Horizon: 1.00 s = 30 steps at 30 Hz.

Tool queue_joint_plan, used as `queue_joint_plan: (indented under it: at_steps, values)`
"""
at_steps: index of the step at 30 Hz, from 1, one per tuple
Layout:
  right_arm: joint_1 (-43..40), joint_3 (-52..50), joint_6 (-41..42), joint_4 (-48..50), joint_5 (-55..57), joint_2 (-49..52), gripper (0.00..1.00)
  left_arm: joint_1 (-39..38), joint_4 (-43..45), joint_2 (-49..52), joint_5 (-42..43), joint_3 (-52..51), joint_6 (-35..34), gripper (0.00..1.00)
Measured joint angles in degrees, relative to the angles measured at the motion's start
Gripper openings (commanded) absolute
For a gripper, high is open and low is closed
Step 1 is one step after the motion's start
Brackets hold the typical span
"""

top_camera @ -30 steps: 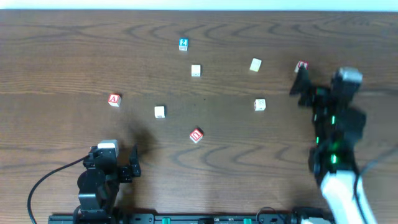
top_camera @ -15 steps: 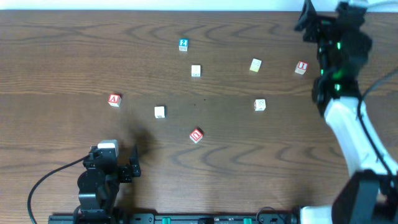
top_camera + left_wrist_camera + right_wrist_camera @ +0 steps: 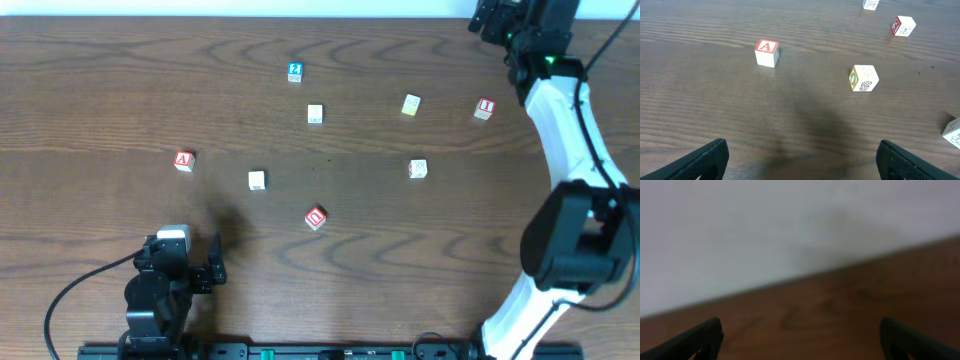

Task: Spell out Ai2
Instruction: 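Move the right gripper to the red 'I' block at far right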

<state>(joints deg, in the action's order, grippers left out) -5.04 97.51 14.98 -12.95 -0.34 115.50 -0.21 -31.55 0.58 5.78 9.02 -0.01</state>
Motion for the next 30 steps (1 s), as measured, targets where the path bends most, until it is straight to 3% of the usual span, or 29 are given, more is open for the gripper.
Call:
queue_joint_plan:
  at_steps: [7,19,30]
  values:
    - [-0.11,0.26,2.64,-7.32,-1.03,5.73,0.99,0.0,0.0,0.0,0.0,0.0,0.0,0.95]
    - [-0.11,0.28,2.89,-19.32,1.22,6.4,0.98,0.0,0.0,0.0,0.0,0.0,0.0,0.95]
    - [-0.13,0.28,5.01,-23.06,3.04,11.04,0.96,0.0,0.0,0.0,0.0,0.0,0.0,0.95]
